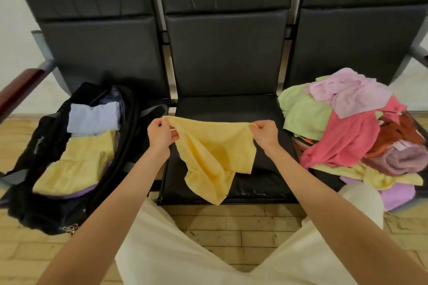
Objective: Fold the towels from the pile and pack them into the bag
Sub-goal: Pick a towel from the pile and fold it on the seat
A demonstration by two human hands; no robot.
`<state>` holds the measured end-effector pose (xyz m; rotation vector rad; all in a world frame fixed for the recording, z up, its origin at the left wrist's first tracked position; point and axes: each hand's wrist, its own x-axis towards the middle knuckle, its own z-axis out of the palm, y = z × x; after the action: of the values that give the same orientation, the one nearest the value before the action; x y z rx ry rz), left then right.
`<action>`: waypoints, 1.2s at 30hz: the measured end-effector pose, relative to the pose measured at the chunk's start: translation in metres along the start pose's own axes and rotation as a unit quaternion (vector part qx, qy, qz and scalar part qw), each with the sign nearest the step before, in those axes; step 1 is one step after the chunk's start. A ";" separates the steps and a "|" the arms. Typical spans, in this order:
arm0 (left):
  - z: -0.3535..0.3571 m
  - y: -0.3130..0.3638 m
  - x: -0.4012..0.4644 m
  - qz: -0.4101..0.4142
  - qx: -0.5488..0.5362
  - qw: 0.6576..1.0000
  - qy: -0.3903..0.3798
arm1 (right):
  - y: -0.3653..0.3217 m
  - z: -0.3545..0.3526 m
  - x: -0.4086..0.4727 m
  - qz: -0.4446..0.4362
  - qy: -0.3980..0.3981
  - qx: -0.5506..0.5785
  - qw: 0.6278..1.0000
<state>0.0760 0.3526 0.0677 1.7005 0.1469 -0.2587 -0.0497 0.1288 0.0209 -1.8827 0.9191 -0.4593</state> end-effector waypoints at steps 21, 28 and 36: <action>-0.035 -0.017 0.001 0.026 0.053 0.998 0.010 | 0.075 0.068 -0.111 -0.290 -0.345 -0.423 0.786; -0.040 -0.015 0.000 0.021 0.053 0.998 0.006 | 0.075 0.082 -0.116 -0.289 -0.323 -0.477 0.764; -0.058 -0.017 -0.001 0.007 0.034 0.999 0.029 | 0.070 0.078 -0.114 -0.271 -0.310 -0.461 0.786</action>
<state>0.0761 0.4121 0.0586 1.7760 0.1710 -0.2050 -0.1007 0.2436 -0.0700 -2.9402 0.0763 0.4036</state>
